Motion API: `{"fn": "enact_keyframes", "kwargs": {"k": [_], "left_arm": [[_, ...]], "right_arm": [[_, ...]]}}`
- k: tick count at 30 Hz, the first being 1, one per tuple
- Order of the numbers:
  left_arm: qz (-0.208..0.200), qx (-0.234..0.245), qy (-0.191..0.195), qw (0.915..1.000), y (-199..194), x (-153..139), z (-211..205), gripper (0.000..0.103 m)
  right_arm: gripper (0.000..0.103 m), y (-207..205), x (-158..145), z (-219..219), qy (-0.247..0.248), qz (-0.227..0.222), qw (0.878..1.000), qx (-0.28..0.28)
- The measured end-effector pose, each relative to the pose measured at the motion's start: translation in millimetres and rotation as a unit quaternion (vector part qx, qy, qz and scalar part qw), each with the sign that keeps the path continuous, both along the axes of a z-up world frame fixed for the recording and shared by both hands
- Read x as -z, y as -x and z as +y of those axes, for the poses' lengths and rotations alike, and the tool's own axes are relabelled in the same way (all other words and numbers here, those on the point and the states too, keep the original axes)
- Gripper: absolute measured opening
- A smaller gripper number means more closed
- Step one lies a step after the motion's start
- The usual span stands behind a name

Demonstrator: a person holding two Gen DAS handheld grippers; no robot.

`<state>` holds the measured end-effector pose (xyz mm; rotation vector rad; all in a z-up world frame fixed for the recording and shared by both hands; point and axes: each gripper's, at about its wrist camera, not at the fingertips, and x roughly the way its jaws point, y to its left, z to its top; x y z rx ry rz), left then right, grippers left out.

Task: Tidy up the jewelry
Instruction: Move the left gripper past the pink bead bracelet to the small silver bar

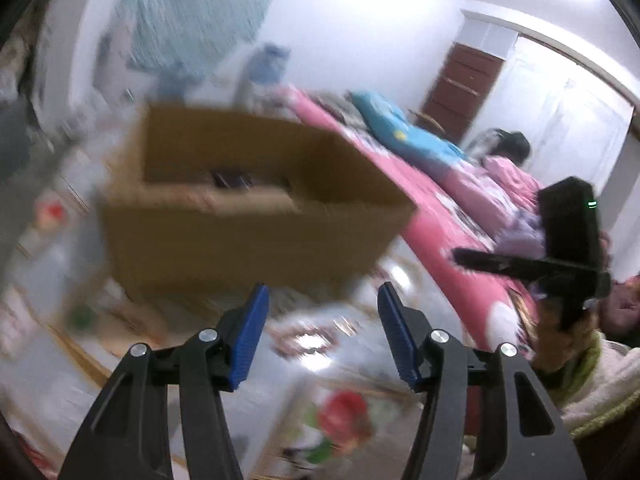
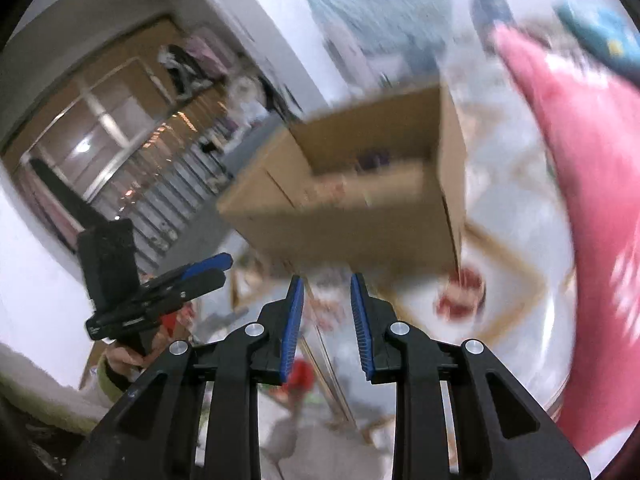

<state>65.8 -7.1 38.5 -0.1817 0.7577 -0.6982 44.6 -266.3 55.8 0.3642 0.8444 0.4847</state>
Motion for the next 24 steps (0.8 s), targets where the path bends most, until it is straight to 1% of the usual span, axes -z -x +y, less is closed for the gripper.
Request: {"fn": "enact_keyframes", "kwargs": {"k": [1, 4, 6, 9, 12, 15, 20, 24], "left_arm": [[0.010, 0.009, 0.001, 0.9999, 0.0, 8.8, -7.3, 0.055], [0.040, 0.036, -0.002, 0.9986, -5.5, 33.6, -31.0, 0.055], [0.046, 0.044, -0.005, 0.9980, -11.5, 42.6, -39.5, 0.055], [0.066, 0.039, -0.017, 0.9969, -22.6, 54.3, -46.0, 0.055], [0.081, 0.026, -0.028, 0.9960, -28.3, 62.1, -43.6, 0.055], [0.085, 0.013, -0.023, 0.9960, -27.0, 64.7, -27.7, 0.055], [0.083, -0.023, -0.038, 0.9955, -24.5, 64.5, 3.2, 0.055], [0.080, -0.037, -0.042, 0.9952, -19.7, 63.9, 22.8, 0.055]], "right_arm": [[0.025, -2.3, 15.1, 2.9, 0.007, 0.025, 1.000, 0.009], [0.025, -7.8, 42.5, 5.8, 0.022, 0.077, 0.996, 0.026], [0.025, -11.4, 52.4, 5.6, 0.016, 0.097, 0.995, 0.029], [0.030, -13.6, 54.3, 5.3, 0.014, 0.101, 0.994, 0.032], [0.033, -12.3, 54.0, 5.0, 0.016, 0.099, 0.994, 0.032], [0.034, -8.9, 54.5, 0.6, 0.014, 0.100, 0.994, 0.031], [0.034, -5.9, 61.6, -0.8, 0.008, 0.105, 0.994, 0.027], [0.034, -6.3, 62.0, 2.5, 0.011, 0.102, 0.995, 0.020]]}}
